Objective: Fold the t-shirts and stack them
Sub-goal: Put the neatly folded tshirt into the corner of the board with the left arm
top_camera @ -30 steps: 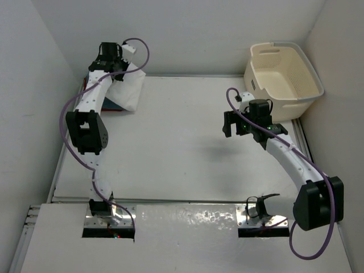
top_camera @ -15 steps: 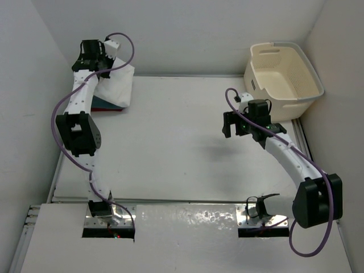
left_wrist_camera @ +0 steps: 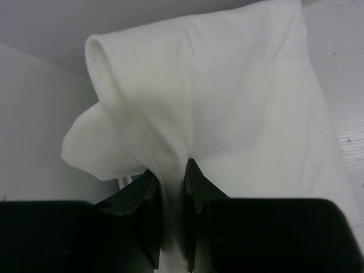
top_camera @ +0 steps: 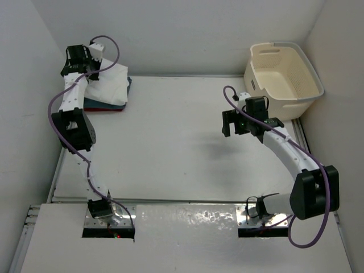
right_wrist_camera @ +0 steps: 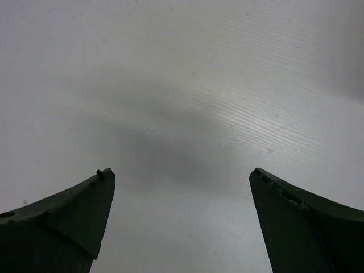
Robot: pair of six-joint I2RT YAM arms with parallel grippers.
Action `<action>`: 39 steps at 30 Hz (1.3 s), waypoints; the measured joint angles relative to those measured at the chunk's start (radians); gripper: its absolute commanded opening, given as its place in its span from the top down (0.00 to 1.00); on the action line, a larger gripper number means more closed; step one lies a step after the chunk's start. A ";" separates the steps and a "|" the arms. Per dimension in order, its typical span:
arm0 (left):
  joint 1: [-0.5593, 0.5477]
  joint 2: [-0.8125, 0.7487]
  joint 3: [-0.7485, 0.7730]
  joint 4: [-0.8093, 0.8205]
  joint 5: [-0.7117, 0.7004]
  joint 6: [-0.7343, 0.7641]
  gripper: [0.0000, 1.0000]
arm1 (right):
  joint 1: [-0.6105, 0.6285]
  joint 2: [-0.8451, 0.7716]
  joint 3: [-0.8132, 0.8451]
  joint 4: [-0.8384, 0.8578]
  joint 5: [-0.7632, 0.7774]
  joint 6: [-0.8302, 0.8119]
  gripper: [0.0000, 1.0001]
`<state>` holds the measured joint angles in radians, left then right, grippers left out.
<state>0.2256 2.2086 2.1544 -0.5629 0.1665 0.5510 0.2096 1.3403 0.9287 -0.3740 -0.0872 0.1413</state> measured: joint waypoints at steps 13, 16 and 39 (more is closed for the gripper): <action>0.049 0.120 0.038 0.080 0.019 -0.063 0.00 | 0.000 0.054 0.027 -0.010 -0.025 0.054 0.01; 0.057 0.120 0.064 0.119 -0.004 -0.099 0.00 | 0.000 0.054 0.031 -0.019 -0.029 0.061 0.01; -0.090 -0.678 -0.589 0.060 -0.407 -0.839 0.00 | 0.000 -0.166 -0.087 -0.029 0.215 0.192 0.01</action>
<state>0.1356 1.5303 1.5654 -0.5026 -0.2405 -0.2882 0.2100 1.1748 0.8421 -0.4026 0.1276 0.3332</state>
